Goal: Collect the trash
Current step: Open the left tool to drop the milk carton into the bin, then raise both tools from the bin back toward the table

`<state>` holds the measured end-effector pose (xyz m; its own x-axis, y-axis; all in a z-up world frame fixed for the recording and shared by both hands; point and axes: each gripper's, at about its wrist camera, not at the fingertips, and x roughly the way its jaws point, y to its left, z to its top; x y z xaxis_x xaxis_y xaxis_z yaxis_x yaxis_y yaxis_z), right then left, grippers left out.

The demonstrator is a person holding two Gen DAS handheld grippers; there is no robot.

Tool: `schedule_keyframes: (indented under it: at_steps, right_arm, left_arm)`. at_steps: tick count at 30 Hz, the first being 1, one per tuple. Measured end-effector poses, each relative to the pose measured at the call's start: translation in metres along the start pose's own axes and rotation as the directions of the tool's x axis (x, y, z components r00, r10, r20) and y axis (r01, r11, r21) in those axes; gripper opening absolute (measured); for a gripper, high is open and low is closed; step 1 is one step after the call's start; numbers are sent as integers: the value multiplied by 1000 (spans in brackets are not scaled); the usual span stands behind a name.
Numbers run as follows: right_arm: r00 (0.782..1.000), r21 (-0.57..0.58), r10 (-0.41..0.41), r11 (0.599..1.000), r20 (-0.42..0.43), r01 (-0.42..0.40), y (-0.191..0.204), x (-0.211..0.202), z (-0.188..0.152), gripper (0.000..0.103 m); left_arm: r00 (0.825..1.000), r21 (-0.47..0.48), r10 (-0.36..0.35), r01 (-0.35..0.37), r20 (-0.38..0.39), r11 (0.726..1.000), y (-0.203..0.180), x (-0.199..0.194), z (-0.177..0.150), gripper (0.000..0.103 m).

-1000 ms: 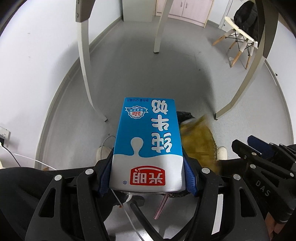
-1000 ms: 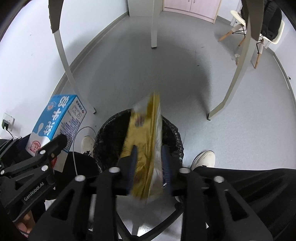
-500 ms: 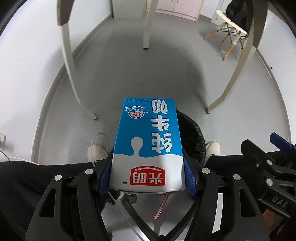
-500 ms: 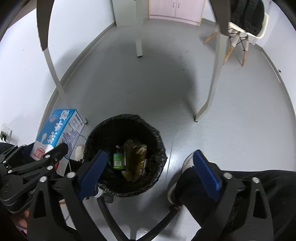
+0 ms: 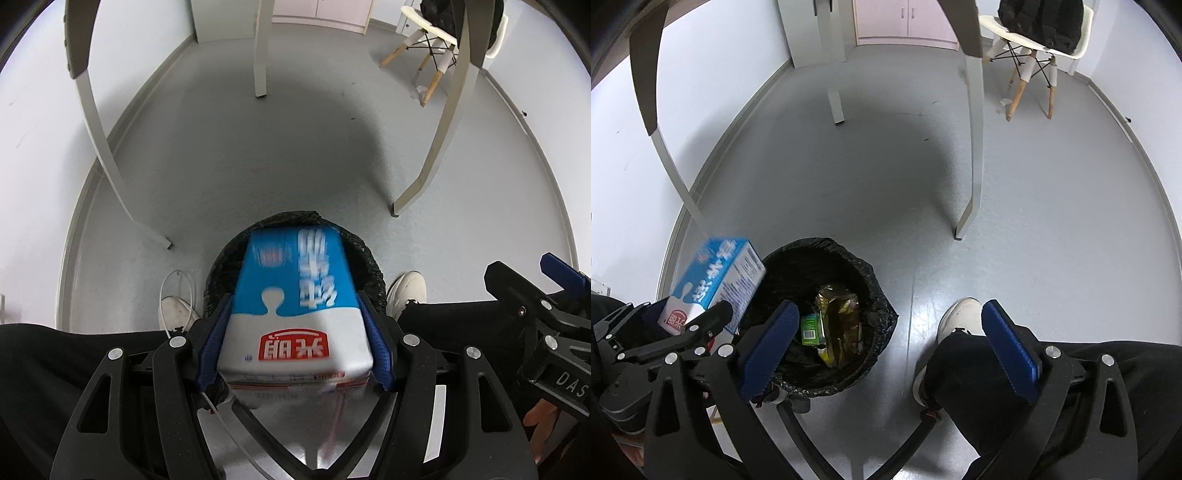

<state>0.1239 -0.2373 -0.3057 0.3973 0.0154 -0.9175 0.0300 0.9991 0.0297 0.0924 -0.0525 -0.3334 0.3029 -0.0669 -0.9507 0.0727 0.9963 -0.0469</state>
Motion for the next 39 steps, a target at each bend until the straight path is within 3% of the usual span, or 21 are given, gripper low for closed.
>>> schedule_keyframes:
  at_steps: [14,20,39]
  right_arm:
    - [1000,16,4,1000,3,-4,-7,-2,-2,95]
    - [1000,9,11,1000,11,-11,-6,-6,-4,95]
    - [995,-14,-14,1000,103,16,-1,-60,-16,95]
  left_arm:
    - [999,7,20,-20,35,1000,-1,-8,-1,88]
    - [997,21,28,-30,66,999,-2,-17,-6,94]
    - [984,-51,32,-23,177,998,14,-87,-25,97]
